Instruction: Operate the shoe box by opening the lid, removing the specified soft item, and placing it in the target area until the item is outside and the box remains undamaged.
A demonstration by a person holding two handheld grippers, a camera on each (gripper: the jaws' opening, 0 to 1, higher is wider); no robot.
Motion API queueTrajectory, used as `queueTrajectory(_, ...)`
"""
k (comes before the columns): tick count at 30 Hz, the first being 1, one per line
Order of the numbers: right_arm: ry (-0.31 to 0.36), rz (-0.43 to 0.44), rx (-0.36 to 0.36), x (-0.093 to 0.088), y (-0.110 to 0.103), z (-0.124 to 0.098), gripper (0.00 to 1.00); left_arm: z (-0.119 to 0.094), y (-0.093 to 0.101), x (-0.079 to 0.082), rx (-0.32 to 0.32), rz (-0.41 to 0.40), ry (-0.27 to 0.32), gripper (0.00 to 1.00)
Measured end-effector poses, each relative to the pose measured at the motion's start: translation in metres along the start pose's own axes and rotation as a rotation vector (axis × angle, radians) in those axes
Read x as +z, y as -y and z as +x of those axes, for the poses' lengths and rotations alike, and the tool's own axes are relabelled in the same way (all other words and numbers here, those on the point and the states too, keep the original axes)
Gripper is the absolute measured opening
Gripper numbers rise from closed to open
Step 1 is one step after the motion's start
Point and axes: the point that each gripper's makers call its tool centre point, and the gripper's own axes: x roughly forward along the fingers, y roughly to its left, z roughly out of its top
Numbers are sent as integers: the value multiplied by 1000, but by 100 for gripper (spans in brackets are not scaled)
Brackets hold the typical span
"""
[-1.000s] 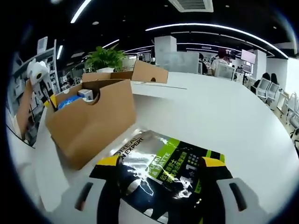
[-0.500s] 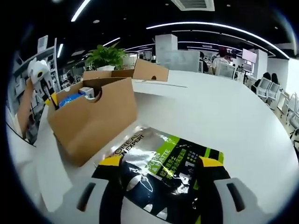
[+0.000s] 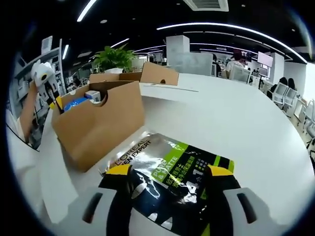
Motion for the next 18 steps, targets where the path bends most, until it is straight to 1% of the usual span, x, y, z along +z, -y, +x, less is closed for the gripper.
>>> queueTrajectory(3,-36,-15,-17,1,0,-1,64,0,0,0,-3,0,1,5)
queueTrajectory(4,-16,-27,-26,6,0,-4,65,0,0,0,-3,-1,1,5)
queueTrajectory(5,22,-28,-36,14,0,-6,65,0,0,0,-4,-2,0,5)
queueTrajectory(6,56,-25,-35,23,-1,-9,67,0,0,0,-4,-2,0,5)
queueTrajectory(7,71,-25,-38,26,-1,-11,70,0,0,0,-4,-2,0,5)
queueTrajectory(10,89,-38,-58,34,0,-18,70,0,0,0,-3,-4,2,5)
queueTrajectory(11,98,-32,-59,37,1,-19,70,0,0,0,-3,-4,3,5)
queueTrajectory(12,108,-10,-45,40,0,-20,69,0,0,0,-3,-6,3,5)
queueTrajectory(13,126,2,-29,43,-1,-21,69,0,0,0,-3,-9,3,5)
queueTrajectory(14,157,16,-15,50,-3,-23,67,0,0,0,-6,-11,3,5)
queueTrajectory(16,169,11,-16,56,2,-26,57,0,0,0,-13,6,1,4)
queueTrajectory(17,176,9,-18,58,2,-27,56,0,0,0,-13,18,0,4)
queueTrajectory(18,194,-1,-21,65,5,-29,57,1,1,0,-15,25,2,4)
